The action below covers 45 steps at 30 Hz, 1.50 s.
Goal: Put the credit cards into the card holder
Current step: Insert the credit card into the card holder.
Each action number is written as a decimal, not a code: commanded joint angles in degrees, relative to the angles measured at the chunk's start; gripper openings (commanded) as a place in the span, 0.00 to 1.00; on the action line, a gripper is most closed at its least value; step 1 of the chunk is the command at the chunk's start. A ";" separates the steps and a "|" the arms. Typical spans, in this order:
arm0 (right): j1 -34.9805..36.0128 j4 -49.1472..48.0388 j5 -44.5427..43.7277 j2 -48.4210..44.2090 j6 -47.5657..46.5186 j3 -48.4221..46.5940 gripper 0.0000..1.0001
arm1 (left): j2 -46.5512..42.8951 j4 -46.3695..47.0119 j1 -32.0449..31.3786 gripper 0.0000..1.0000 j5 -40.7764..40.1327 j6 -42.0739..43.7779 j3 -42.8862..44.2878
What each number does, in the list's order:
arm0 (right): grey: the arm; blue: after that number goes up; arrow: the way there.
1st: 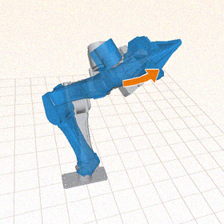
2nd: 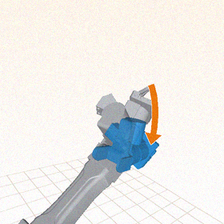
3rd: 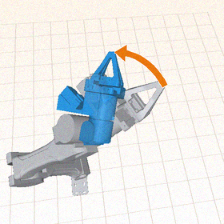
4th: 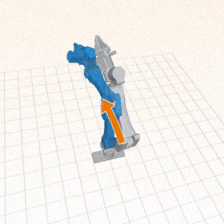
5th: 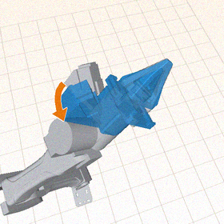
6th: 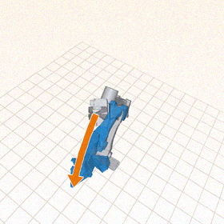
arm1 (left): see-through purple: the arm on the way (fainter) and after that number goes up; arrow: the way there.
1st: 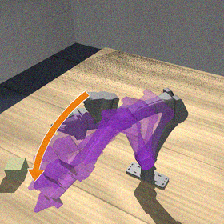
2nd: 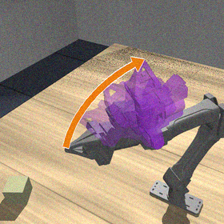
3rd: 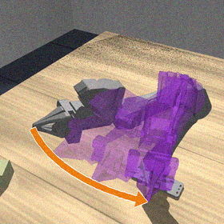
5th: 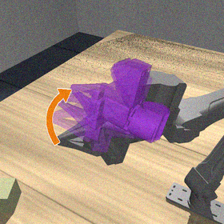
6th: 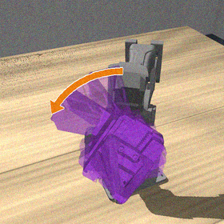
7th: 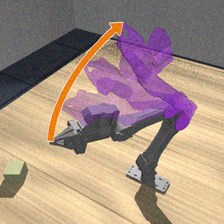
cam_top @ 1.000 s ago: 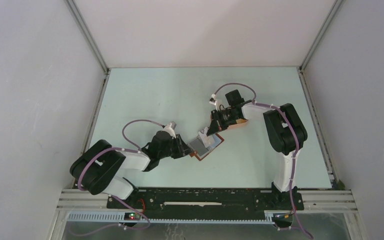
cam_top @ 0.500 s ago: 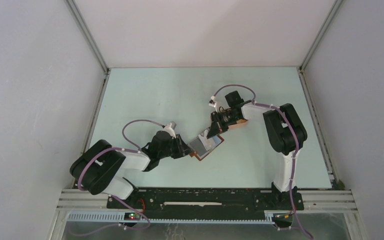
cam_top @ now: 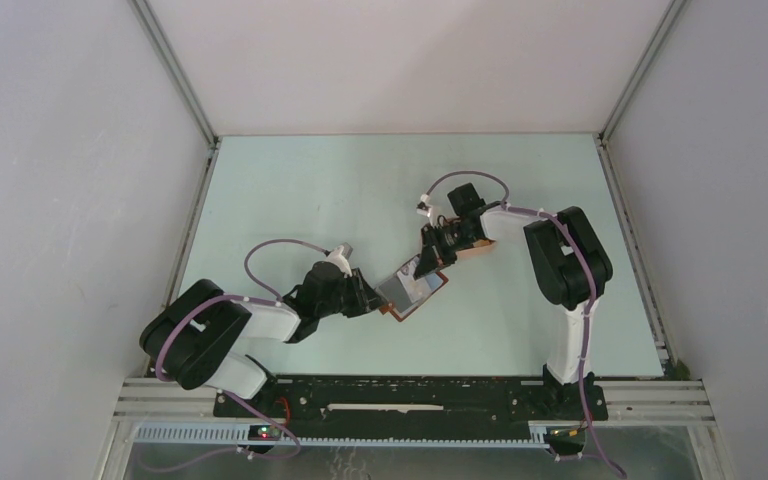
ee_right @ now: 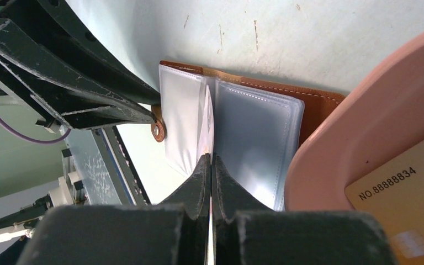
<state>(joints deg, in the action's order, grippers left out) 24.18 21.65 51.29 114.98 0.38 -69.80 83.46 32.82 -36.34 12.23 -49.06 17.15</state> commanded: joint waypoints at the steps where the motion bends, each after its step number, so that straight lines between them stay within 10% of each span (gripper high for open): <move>1: 1.29 0.38 -2.36 1.66 0.38 0.54 0.00 | -0.53 -1.30 0.26 0.29 0.43 1.25 2.17; 45: 3.71 2.31 1.24 4.57 1.81 0.45 0.01 | -0.14 -1.31 0.26 0.29 1.18 1.25 2.14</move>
<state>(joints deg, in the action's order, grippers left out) 24.95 23.83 55.16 117.78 1.83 -69.80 83.46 32.73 -36.34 12.47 -49.06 17.15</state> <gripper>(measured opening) 0.008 0.288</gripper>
